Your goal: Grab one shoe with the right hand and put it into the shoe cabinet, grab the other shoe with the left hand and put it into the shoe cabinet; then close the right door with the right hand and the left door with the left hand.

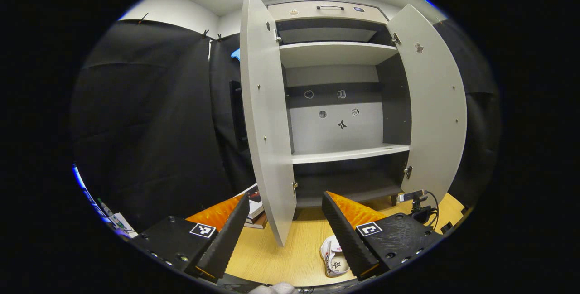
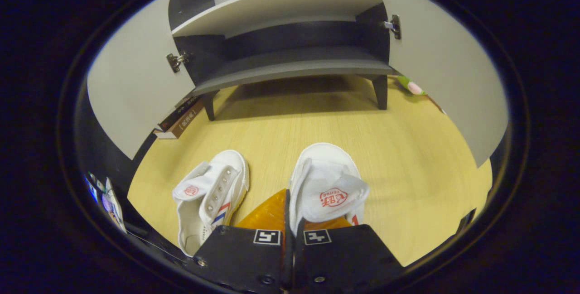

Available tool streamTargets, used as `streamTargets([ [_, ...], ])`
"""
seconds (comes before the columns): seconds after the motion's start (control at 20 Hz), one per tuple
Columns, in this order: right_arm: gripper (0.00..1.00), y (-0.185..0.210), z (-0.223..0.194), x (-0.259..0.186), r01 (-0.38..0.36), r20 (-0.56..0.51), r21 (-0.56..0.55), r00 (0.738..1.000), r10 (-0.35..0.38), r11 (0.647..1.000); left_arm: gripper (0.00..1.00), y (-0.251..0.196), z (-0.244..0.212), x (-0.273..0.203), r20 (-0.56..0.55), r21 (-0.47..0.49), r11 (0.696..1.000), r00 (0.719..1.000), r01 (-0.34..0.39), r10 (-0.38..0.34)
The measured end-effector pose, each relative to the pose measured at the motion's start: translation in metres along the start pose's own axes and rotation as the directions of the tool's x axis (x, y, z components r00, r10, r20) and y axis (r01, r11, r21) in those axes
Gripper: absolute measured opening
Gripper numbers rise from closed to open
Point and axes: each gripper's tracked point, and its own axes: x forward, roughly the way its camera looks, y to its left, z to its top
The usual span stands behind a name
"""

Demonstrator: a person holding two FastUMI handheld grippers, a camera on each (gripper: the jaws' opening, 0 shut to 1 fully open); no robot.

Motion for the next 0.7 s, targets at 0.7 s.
streamTargets([
  [0.7,0.06,0.029,0.276,-0.124,0.036,0.346,-0.128,0.938,0.011,0.991,0.96,-0.003,0.010,-0.009,0.065,-0.037,0.999,0.998,0.007,-0.005],
])
